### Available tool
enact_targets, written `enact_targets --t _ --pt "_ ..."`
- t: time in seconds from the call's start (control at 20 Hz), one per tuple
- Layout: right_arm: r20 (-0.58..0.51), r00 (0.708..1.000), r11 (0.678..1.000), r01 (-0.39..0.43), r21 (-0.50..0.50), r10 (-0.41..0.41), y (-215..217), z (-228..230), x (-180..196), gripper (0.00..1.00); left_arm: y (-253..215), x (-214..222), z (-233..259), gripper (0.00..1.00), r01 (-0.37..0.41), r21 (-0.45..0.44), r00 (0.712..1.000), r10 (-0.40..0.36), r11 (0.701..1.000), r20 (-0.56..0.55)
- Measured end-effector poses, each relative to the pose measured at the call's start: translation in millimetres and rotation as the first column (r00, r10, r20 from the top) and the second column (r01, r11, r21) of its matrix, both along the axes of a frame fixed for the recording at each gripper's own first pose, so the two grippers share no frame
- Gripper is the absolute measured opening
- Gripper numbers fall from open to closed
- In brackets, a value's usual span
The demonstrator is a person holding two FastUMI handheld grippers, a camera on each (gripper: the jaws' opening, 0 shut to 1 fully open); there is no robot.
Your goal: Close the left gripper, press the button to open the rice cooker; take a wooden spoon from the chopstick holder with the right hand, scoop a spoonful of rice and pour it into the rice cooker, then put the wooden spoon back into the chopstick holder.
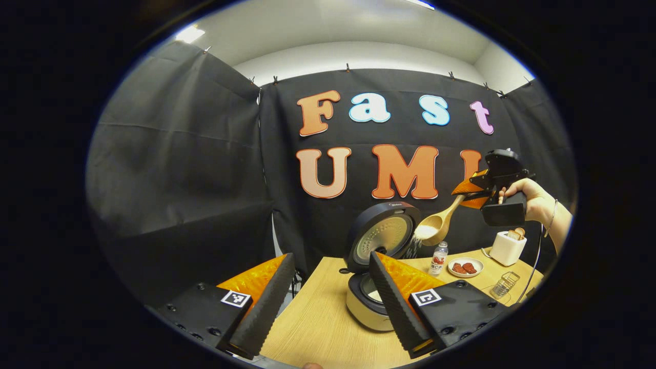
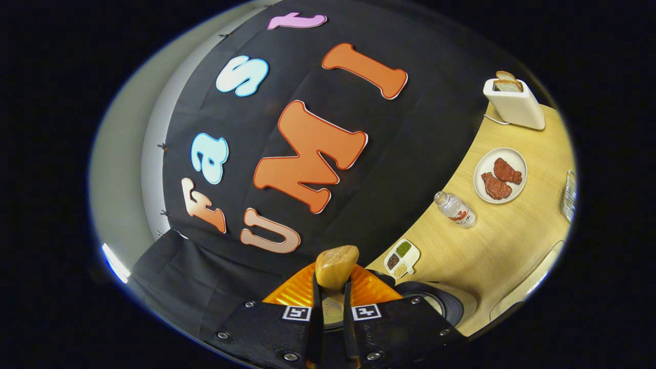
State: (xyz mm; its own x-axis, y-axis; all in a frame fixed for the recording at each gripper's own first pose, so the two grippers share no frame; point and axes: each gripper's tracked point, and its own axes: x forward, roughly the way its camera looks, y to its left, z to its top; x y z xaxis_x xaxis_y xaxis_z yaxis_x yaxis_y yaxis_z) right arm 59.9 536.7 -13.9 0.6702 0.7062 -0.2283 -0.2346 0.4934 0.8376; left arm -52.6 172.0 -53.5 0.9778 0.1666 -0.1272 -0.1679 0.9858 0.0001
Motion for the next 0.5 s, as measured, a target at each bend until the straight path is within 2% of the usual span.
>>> enact_targets --t 0.15,0.45,0.5 --pt "0.020 1.000 0.999 -0.001 -0.035 0.002 1 -3 -2 0.14 5 1 0 1.00 -0.004 -0.008 1.000 0.004 1.000 0.002" --pt "0.052 0.998 0.994 -0.023 -0.102 0.028 12 -13 -8 0.14 10 1 -5 0.98 -0.006 -0.010 1.000 0.006 1.000 -0.007" --pt "0.068 0.997 0.993 -0.022 -0.116 0.030 13 -13 -7 0.14 10 0 -6 0.94 -0.005 -0.011 1.000 0.005 1.000 -0.009"
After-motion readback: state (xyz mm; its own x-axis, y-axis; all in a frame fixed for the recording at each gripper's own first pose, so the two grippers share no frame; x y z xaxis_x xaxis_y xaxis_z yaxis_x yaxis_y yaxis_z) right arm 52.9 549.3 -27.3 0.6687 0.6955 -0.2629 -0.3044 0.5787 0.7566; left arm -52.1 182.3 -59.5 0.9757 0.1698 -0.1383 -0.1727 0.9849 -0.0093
